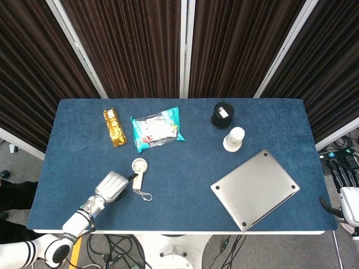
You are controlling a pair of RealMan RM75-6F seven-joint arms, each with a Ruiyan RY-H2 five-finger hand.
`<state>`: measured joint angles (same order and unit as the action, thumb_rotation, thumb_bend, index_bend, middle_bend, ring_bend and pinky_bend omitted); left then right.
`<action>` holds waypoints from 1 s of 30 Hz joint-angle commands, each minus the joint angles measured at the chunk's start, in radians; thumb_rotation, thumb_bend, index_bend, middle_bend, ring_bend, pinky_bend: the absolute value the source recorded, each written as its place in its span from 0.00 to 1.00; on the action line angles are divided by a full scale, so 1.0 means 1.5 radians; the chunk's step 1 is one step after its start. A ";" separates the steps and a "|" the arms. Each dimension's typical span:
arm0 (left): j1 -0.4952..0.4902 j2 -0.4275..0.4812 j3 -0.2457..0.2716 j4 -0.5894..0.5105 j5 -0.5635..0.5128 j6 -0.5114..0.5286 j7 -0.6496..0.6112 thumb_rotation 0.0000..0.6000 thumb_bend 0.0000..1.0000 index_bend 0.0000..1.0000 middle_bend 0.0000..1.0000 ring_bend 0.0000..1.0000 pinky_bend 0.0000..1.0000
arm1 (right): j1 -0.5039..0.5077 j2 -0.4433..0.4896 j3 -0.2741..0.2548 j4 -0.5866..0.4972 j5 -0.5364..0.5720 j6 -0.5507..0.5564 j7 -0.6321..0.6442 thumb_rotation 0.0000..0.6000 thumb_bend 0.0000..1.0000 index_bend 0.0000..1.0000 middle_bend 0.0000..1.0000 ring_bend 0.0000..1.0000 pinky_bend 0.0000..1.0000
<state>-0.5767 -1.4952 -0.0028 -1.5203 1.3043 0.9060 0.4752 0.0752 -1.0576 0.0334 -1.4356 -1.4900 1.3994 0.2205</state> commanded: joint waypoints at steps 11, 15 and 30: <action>-0.023 0.014 0.006 -0.023 -0.061 -0.035 0.045 1.00 0.46 0.14 0.82 0.82 0.79 | 0.000 -0.002 0.000 0.005 0.002 -0.002 0.004 1.00 0.20 0.00 0.00 0.00 0.00; -0.023 0.024 0.006 -0.036 -0.067 -0.023 0.048 1.00 0.46 0.14 0.82 0.82 0.79 | -0.001 -0.002 0.001 0.007 0.002 0.000 0.007 1.00 0.20 0.00 0.00 0.00 0.00; 0.075 0.129 -0.027 -0.083 0.112 0.240 -0.199 1.00 0.45 0.14 0.79 0.82 0.79 | -0.005 -0.005 0.001 0.017 0.002 0.005 0.013 1.00 0.20 0.00 0.00 0.00 0.00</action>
<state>-0.5161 -1.3412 -0.0310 -1.6481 1.4008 1.1649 0.2606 0.0678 -1.0644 0.0343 -1.4105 -1.4874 1.4064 0.2395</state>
